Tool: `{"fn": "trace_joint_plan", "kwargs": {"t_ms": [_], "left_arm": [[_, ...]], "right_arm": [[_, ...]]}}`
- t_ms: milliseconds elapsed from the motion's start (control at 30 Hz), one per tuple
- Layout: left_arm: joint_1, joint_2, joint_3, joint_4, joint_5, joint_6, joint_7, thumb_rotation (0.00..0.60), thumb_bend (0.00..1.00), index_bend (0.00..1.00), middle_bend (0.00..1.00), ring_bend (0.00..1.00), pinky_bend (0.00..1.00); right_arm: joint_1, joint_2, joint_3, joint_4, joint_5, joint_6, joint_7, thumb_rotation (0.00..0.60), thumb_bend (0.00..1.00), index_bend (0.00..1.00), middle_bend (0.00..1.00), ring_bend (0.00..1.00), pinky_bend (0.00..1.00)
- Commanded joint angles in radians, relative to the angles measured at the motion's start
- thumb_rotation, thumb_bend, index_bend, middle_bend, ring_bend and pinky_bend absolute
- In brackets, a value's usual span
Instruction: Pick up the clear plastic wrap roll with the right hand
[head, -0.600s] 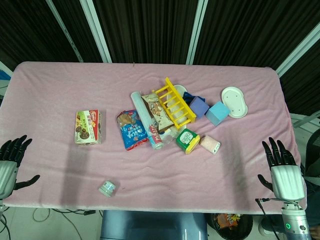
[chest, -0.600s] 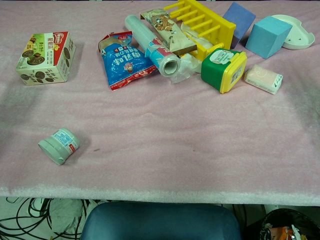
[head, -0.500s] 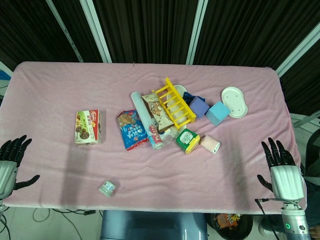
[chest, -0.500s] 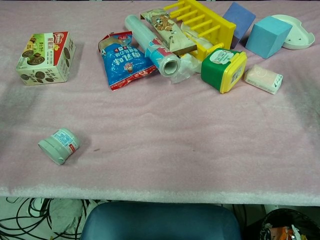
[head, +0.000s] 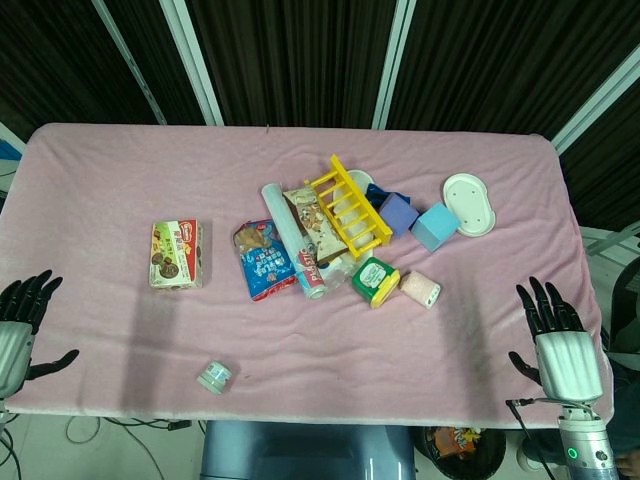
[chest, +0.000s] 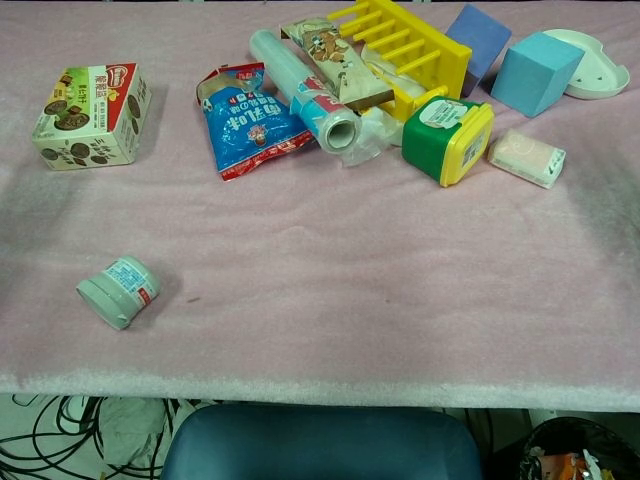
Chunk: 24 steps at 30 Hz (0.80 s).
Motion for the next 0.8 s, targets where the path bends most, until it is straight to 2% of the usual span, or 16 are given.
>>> {"fn": "trace_joint_plan", "kwargs": {"t_ms": [33,200,433,600,667,800], "left_arm": [[0.0,0.0,-0.001,0.0,0.0,0.0,0.0,0.6,0.0,0.0,0.0,0.0,0.0],[-0.002,-0.001,-0.002,-0.002,-0.006,-0.006,0.0,0.6,0.0,0.0,0.0,0.0,0.0],[-0.01,-0.006,-0.005,-0.001,-0.021,-0.026,0.003,0.6,0.0,0.0,0.0,0.0,0.0],[-0.012,-0.003,-0.006,-0.004,-0.023,-0.031,-0.005,0.6,0.0,0.0,0.0,0.0,0.0],[-0.013,-0.002,-0.006,-0.004,-0.024,-0.032,-0.01,0.6,0.0,0.0,0.0,0.0,0.0],[-0.016,0.002,-0.004,-0.004,-0.025,-0.041,-0.02,0.6,0.0,0.0,0.0,0.0,0.0]], "right_arm": [[0.001,0.007,-0.003,-0.034,0.005,-0.014,0.013,0.6,0.17,0.0,0.0,0.0,0.23],[0.02,0.018,0.005,-0.125,0.01,-0.045,0.023,0.6,0.17,0.0,0.0,0.0,0.23],[0.096,0.001,0.05,-0.284,0.042,-0.149,-0.04,0.6,0.13,0.0,0.0,0.0,0.23],[0.216,-0.091,0.132,-0.39,0.143,-0.286,-0.172,0.6,0.12,0.0,0.0,0.0,0.23],[0.253,-0.129,0.159,-0.4,0.183,-0.318,-0.221,0.6,0.12,0.0,0.0,0.0,0.23],[0.364,-0.269,0.234,-0.389,0.308,-0.383,-0.356,0.6,0.11,0.0,0.0,0.0,0.23]]}}
